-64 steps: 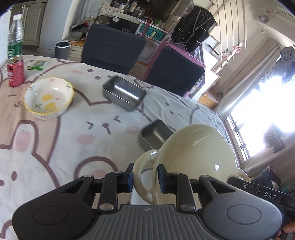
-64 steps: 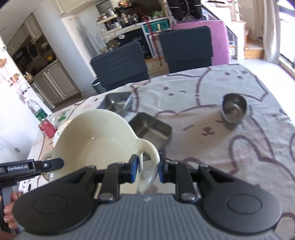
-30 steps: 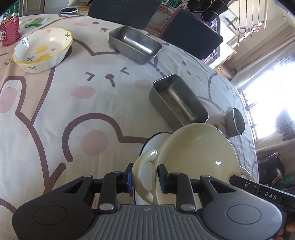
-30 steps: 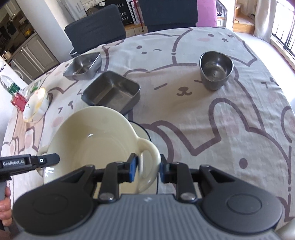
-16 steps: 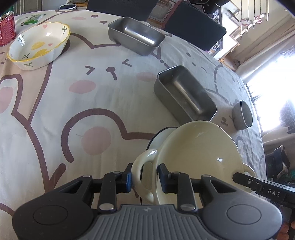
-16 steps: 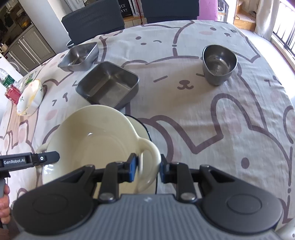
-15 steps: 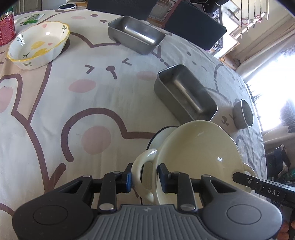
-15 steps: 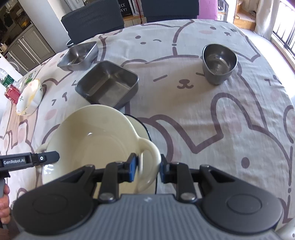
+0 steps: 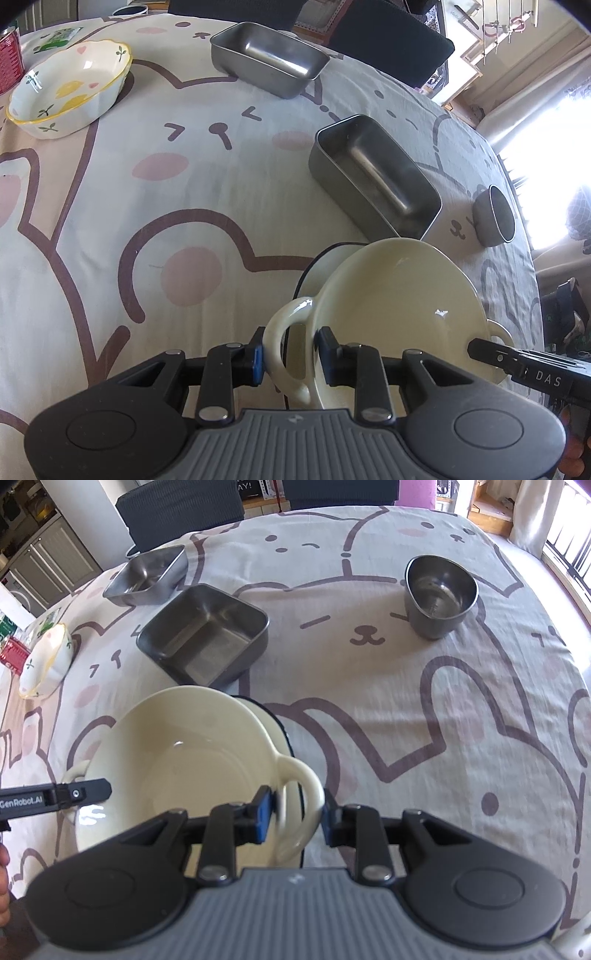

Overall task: Organize plates and bowls
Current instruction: 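Lower the cream two-handled bowl onto the white plate with both tools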

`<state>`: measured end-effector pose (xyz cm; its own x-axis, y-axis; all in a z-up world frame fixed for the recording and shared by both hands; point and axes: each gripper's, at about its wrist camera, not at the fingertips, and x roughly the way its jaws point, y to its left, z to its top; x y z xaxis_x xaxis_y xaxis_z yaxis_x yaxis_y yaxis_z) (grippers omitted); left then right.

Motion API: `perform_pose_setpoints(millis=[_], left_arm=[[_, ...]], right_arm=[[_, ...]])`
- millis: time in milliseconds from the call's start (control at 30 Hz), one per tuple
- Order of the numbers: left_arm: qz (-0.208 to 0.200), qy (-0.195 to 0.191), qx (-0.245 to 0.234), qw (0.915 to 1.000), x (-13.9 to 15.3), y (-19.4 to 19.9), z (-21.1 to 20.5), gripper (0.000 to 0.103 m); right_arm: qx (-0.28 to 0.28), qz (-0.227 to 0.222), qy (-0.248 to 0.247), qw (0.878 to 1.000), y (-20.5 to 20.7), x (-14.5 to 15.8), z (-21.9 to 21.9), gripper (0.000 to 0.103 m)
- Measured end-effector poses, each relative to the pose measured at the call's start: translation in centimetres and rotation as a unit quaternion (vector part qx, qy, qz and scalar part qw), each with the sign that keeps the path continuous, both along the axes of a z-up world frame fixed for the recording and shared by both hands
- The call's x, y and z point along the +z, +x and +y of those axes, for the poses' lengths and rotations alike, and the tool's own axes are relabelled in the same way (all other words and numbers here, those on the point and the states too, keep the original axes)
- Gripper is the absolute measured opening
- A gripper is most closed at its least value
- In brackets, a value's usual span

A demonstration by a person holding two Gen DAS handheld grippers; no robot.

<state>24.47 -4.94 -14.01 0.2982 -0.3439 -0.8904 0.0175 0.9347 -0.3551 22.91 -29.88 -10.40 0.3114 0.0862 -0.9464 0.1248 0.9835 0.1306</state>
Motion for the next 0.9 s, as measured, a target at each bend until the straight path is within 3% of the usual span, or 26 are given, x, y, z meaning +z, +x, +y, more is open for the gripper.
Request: perform_pose_setpoints(millis=[900], left_arm=[[-0.001,0.018,-0.019,0.9997,-0.12,0.02,-0.49,0.031]], right_arm=[[0.006,0.016,-0.008,1.0,0.54,-0.68,0.11,0.034]])
